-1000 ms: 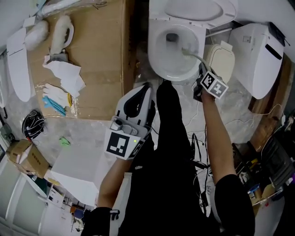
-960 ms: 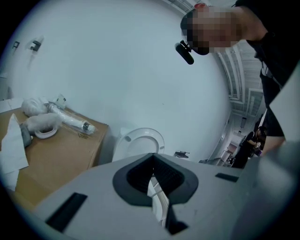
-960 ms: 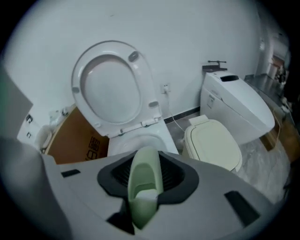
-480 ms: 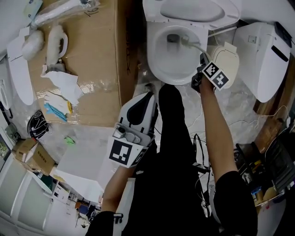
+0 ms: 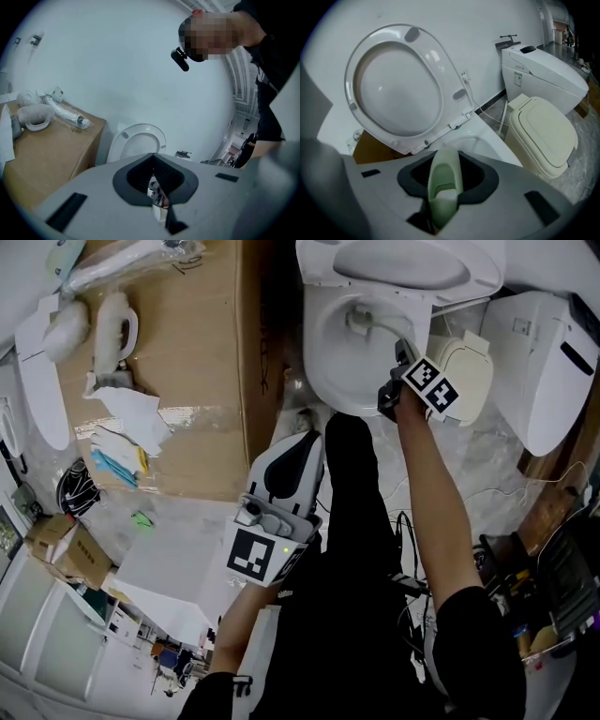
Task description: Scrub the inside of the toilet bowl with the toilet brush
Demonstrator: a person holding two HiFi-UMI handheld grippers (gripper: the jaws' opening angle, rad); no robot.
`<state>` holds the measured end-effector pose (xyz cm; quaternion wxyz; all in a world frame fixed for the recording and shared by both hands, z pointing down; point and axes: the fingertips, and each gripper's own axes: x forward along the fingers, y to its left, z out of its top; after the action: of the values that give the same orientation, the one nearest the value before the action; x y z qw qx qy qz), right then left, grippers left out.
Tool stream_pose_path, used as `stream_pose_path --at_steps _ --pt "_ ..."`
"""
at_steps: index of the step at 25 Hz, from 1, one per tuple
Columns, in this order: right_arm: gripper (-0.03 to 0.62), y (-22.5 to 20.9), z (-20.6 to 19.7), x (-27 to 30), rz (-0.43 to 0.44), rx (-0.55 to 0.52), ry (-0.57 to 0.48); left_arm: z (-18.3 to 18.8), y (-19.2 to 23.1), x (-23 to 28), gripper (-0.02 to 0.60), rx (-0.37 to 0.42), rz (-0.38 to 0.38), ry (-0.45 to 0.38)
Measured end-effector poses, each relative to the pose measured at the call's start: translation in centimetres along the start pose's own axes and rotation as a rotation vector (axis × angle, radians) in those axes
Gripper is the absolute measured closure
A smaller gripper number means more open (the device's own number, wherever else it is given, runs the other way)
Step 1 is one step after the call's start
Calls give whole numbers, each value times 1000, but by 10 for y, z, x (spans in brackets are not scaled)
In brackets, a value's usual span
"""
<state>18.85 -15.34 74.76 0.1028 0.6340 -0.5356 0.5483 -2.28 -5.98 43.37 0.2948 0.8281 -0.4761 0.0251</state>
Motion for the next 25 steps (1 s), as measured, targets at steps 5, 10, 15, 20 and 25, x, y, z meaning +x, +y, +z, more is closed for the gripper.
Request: stream_pose_path --at_steps 5,10,15,20,25 --pt "473 15 -22 1 57 -33 28 -6 -2 -5 574 2 -12 6" --pt "473 8 -47 -13 68 -109 61 -15 -6 -17 574 1 -28 17" --pt "473 -9 -72 -34 69 -216 104 -23 -12 -24 574 2 -55 27" --pt "473 -31 -88 -52 58 -416 152 -28 -15 -27 574 6 -75 39" --pt "473 -32 -81 -53 74 -648 175 -28 -15 -22 574 7 -80 46"
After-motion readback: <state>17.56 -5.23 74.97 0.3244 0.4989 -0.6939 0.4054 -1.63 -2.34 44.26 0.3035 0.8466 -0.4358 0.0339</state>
